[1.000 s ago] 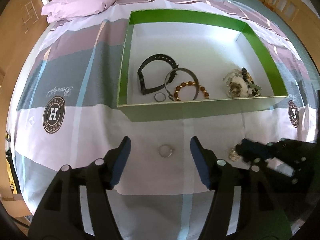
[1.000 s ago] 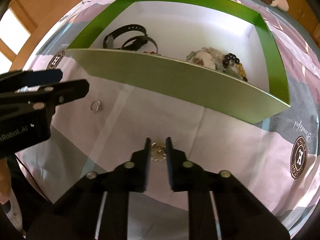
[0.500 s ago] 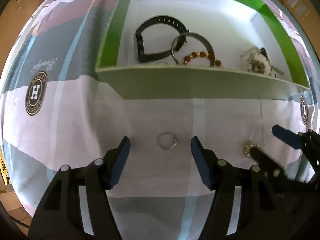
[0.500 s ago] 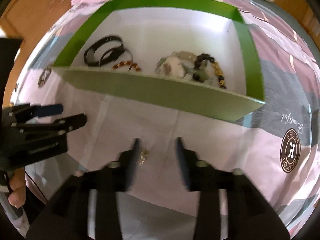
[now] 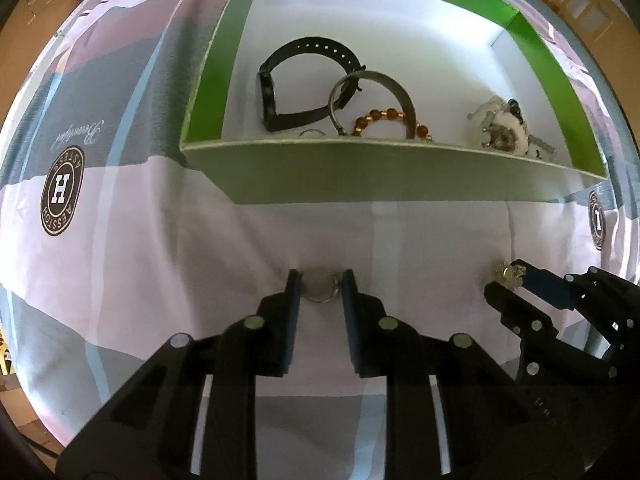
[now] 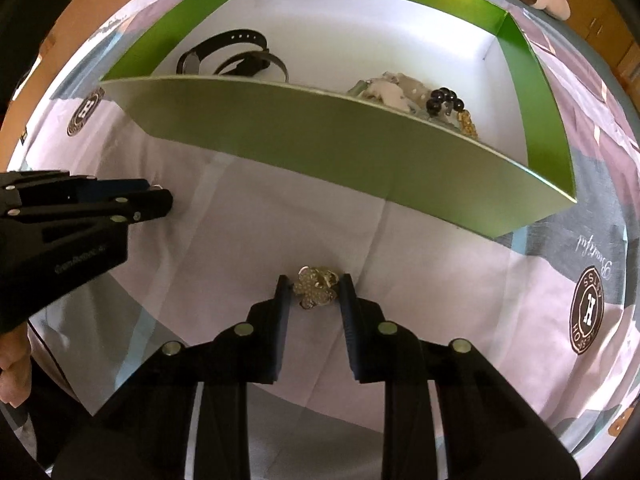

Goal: Organize jewelry
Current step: 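Carry ring and gold charm into the green box and open both tools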

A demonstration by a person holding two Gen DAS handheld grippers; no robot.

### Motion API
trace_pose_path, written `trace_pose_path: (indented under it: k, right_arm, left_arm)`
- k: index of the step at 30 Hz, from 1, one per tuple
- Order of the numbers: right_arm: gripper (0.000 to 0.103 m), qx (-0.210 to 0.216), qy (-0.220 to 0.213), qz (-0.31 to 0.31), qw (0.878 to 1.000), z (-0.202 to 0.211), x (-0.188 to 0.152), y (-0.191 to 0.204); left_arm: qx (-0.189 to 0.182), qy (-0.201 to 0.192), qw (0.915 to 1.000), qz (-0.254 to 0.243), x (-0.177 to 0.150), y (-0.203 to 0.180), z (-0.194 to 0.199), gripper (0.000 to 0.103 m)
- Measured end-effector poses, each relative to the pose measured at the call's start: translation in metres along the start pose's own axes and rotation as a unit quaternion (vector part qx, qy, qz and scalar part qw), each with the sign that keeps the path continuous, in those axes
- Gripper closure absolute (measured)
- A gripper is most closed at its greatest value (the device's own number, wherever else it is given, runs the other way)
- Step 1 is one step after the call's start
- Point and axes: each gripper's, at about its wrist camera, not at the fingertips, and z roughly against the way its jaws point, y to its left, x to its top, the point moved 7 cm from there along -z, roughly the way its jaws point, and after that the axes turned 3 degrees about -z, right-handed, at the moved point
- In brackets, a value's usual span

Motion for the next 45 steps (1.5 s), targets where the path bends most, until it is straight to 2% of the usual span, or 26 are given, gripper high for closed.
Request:
trace_pose_path:
  k: [7,10,16,19,24,29,32,35,36,37,39,40,41,43,45]
  right_arm:
    - [0.078,0.008,-0.019,-0.011,1.0,0.012,0.006,-0.005]
    - [0.078,0.012,-0.027,-0.012,0.999,0.027,0.001,-0.013]
    - [0.078,0.029,-0.086,-0.013,0.996,0.072,0.021,-0.011]
    - [0.078,0.039,-0.111,-0.025,0.993,0.087,0.034,-0.018]
    - [0.078,0.046,-0.143,-0.047,0.988,0.101,0.057,-0.021]
    - [0.078,0.05,-0.17,-0.081,0.981,0.099,0.088,-0.04]
    - [0.078,0.016,-0.162,-0.084,0.983,0.076,0.101,-0.052]
    - [0.078,0.022,-0.142,-0.101,0.984,0.051,0.102,-0.059]
    - [0.077,0.021,-0.137,-0.103,0.985,0.044,0.101,-0.06]
    - [0.077,0.018,-0.133,-0.104,0.985,0.04,0.101,-0.06]
    - [0.071,0.01,-0.132,-0.102,0.986,0.038,0.101,-0.06]
    - [0.054,0.008,-0.135,-0.1,0.986,0.04,0.102,-0.06]
    - [0.039,0.003,-0.143,-0.098,0.985,0.044,0.102,-0.06]
    - [0.027,-0.01,-0.171,-0.097,0.98,0.059,0.104,-0.062]
    - [0.02,-0.016,-0.189,-0.098,0.977,0.073,0.103,-0.063]
  left_arm:
    - [-0.008,-0.026,0.9996,-0.001,0.008,0.0,0.029,0.082]
    - [-0.011,-0.05,0.9987,-0.006,0.016,-0.004,0.05,0.082]
    - [0.005,-0.108,0.9941,-0.013,0.03,-0.005,0.085,0.082]
    - [-0.003,-0.13,0.9914,-0.014,0.034,-0.009,0.098,0.082]
    - [0.002,-0.156,0.9876,-0.014,0.061,-0.015,0.099,0.082]
    - [-0.014,-0.166,0.986,-0.005,0.09,-0.014,0.087,0.082]
    - [-0.019,-0.146,0.9891,0.004,0.097,-0.01,0.067,0.082]
    - [-0.02,-0.132,0.991,0.006,0.099,-0.008,0.052,0.082]
    - [-0.015,-0.132,0.9912,0.006,0.099,-0.007,0.05,0.077]
    - [-0.009,-0.132,0.9912,0.006,0.099,-0.006,0.049,0.065]
    - [0.003,-0.139,0.9903,0.009,0.099,-0.004,0.051,0.051]
    - [0.005,-0.143,0.9896,0.011,0.099,-0.003,0.054,0.041]
    - [0.006,-0.147,0.989,0.012,0.099,-0.002,0.057,0.037]
    - [0.008,-0.153,0.9881,0.014,0.097,-0.002,0.066,0.026]
    - [0.015,-0.155,0.9876,0.02,0.095,-0.001,0.074,0.018]
